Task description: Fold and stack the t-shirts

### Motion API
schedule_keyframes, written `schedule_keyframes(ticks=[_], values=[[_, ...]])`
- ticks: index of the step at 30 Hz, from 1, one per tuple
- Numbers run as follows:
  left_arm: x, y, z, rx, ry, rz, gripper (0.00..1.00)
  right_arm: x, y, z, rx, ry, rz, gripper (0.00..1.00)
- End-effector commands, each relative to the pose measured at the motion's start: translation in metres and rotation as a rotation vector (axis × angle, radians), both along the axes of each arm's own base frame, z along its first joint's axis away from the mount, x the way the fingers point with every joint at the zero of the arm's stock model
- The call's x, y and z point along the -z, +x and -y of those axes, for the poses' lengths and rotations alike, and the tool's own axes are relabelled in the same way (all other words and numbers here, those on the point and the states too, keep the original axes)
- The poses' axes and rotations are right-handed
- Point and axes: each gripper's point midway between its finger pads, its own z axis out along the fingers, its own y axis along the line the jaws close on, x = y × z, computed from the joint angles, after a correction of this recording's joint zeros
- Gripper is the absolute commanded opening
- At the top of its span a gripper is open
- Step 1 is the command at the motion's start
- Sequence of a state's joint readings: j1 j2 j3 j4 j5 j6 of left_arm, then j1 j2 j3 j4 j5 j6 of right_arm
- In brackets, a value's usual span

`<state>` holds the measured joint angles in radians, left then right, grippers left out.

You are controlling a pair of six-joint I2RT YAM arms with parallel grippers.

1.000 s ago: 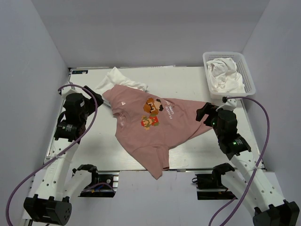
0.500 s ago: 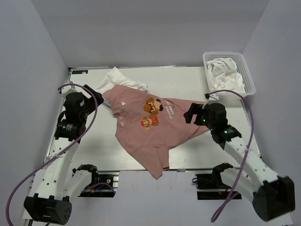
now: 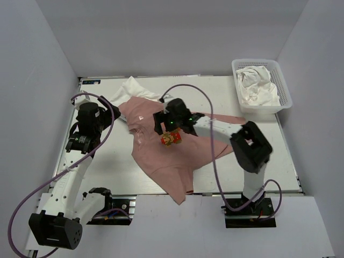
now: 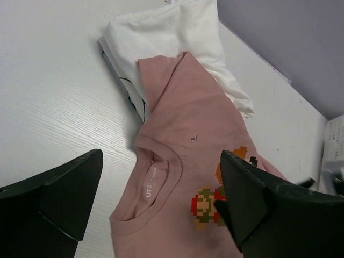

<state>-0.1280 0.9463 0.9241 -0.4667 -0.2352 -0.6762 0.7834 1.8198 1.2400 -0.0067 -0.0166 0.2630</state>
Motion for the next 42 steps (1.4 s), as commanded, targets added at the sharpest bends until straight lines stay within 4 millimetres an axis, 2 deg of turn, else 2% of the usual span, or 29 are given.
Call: schedule_keyframes(ticks=[1, 2, 5, 7, 10, 11, 14, 15, 16, 17, 19, 21, 22, 23, 25, 26, 27, 28, 31, 32, 34, 35, 36, 37, 38, 39, 40, 41, 42], values=[[-0.001, -0.001, -0.004, -0.013, 0.008, 0.007, 1.00, 0.026, 0.010, -0.024, -0.055, -0.115, 0.008, 0.90], [-0.001, -0.001, -0.004, -0.013, 0.008, 0.007, 1.00, 0.041, 0.011, -0.026, -0.054, -0.138, -0.009, 0.90], [0.005, 0.001, -0.003, -0.013, 0.010, -0.011, 1.00, 0.057, 0.016, -0.025, -0.025, -0.148, -0.026, 0.90], [0.006, 0.002, -0.002, -0.004, 0.008, -0.024, 1.00, 0.069, 0.015, -0.015, 0.009, -0.174, -0.038, 0.90], [0.010, 0.005, 0.001, 0.005, 0.006, -0.047, 1.00, 0.091, 0.004, 0.012, 0.037, -0.246, -0.079, 0.90], [0.007, 0.006, 0.002, 0.018, 0.010, -0.040, 1.00, 0.104, -0.002, 0.028, 0.057, -0.281, -0.106, 0.90], [0.008, 0.007, 0.009, 0.053, 0.010, -0.043, 1.00, 0.109, -0.014, 0.058, 0.105, -0.302, -0.126, 0.90], [0.009, 0.007, 0.012, 0.073, 0.014, -0.045, 1.00, 0.110, -0.020, 0.075, 0.145, -0.319, -0.132, 0.90], [0.010, 0.009, 0.012, 0.073, 0.014, -0.045, 1.00, 0.123, -0.033, 0.092, 0.169, -0.350, -0.170, 0.90], [0.010, 0.009, 0.012, 0.073, 0.014, -0.045, 1.00, 0.115, -0.038, 0.108, 0.225, -0.339, -0.169, 0.90], [0.009, 0.012, 0.012, 0.080, 0.027, -0.048, 1.00, 0.126, -0.051, 0.144, 0.319, -0.385, -0.219, 0.90], [0.016, 0.018, 0.018, 0.129, 0.042, -0.073, 1.00, 0.119, -0.061, 0.175, 0.423, -0.381, -0.242, 0.90], [0.020, 0.019, 0.021, 0.152, 0.047, -0.086, 1.00, 0.127, -0.076, 0.191, 0.464, -0.412, -0.282, 0.90], [0.017, 0.024, 0.030, 0.203, 0.036, -0.071, 1.00, 0.120, -0.082, 0.200, 0.505, -0.385, -0.286, 0.90], [0.030, 0.029, 0.047, 0.304, 0.036, -0.108, 1.00, 0.121, -0.099, 0.229, 0.599, -0.428, -0.345, 0.90], [0.028, 0.034, 0.052, 0.334, 0.040, -0.100, 1.00, 0.116, -0.103, 0.236, 0.640, -0.426, -0.351, 0.90], [0.030, 0.039, 0.055, 0.356, 0.042, -0.104, 1.00, 0.114, -0.102, 0.252, 0.698, -0.455, -0.334, 0.90], [0.036, 0.044, 0.065, 0.397, 0.037, -0.125, 1.00, 0.110, -0.113, 0.268, 0.753, -0.496, -0.346, 0.90], [0.036, 0.059, 0.078, 0.466, 0.054, -0.110, 1.00, 0.091, -0.112, 0.287, 0.830, -0.483, -0.309, 0.90], [0.036, 0.062, 0.090, 0.508, 0.065, -0.102, 1.00, 0.086, -0.111, 0.290, 0.839, -0.475, -0.300, 0.90], [0.040, 0.074, 0.103, 0.579, 0.106, -0.110, 1.00, 0.065, -0.098, 0.282, 0.788, -0.408, -0.230, 0.90], [0.041, 0.076, 0.113, 0.614, 0.126, -0.111, 1.00, 0.061, -0.097, 0.270, 0.741, -0.360, -0.236, 0.90], [0.039, 0.080, 0.118, 0.636, 0.146, -0.109, 1.00, 0.039, -0.079, 0.252, 0.704, -0.238, -0.160, 0.90], [0.050, 0.084, 0.124, 0.661, 0.165, -0.132, 1.00, 0.037, -0.079, 0.245, 0.621, -0.229, -0.132, 0.90], [0.054, 0.087, 0.129, 0.700, 0.210, -0.133, 1.00, 0.029, -0.085, 0.220, 0.512, -0.121, -0.159, 0.90], [0.052, 0.088, 0.141, 0.748, 0.234, -0.129, 1.00, 0.013, -0.072, 0.206, 0.480, -0.034, -0.095, 0.90], [0.057, 0.089, 0.148, 0.781, 0.261, -0.142, 1.00, 0.011, -0.077, 0.199, 0.416, -0.013, -0.082, 0.90], [0.074, 0.093, 0.151, 0.811, 0.309, -0.184, 1.00, 0.004, -0.079, 0.190, 0.370, 0.026, -0.073, 0.90], [0.074, 0.095, 0.158, 0.823, 0.358, -0.202, 1.00, -0.001, -0.076, 0.185, 0.350, 0.052, -0.056, 0.90]])
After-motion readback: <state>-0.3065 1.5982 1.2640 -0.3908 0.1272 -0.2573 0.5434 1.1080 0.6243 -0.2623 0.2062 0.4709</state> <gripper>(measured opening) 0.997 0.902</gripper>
